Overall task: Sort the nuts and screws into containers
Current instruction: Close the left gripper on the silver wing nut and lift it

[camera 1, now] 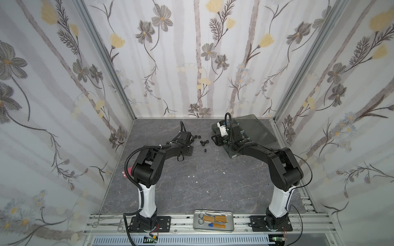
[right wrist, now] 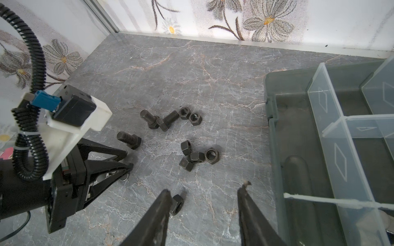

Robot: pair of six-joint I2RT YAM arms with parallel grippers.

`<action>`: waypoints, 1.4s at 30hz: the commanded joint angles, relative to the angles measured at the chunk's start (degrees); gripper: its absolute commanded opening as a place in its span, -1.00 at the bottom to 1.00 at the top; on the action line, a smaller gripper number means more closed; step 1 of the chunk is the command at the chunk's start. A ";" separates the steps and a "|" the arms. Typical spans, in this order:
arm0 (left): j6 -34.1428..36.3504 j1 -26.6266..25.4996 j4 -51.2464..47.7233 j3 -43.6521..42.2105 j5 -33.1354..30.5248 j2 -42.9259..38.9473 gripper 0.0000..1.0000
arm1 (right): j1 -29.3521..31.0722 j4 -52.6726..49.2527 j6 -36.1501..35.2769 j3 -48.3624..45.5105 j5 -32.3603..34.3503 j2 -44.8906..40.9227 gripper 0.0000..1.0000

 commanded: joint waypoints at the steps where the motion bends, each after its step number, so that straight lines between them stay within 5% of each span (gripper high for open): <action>1: -0.99 -0.56 -2.23 -1.00 1.21 -0.12 -0.42 | -0.11 0.49 -0.13 -0.11 0.37 -0.48 0.02; 12: -0.40 -1.50 -4.66 -0.70 4.17 -1.37 -0.54 | -0.29 -0.27 -0.24 -0.45 1.10 -1.17 0.03; 15: -0.65 -1.52 -6.51 -1.43 3.82 -2.20 -0.28 | -0.38 -0.38 -0.21 -0.40 0.96 -0.92 0.02; 20: -0.84 -1.57 -7.67 -2.52 6.16 -2.74 -0.20 | -0.39 -0.50 0.05 0.28 0.28 -0.33 0.03; 27: -2.16 -2.03 -10.31 -2.30 7.17 -3.28 -0.34 | -0.38 -1.40 -0.03 0.85 0.35 -0.55 0.04; 38: -5.26 -3.27 -12.52 -4.61 1.70 -4.08 -0.22 | -0.53 -0.85 0.24 0.87 -0.99 0.06 0.05; 42: -7.01 -3.61 -13.34 -4.65 0.92 -4.18 -0.29 | -0.29 2.18 -1.91 -1.71 -6.68 -1.39 0.07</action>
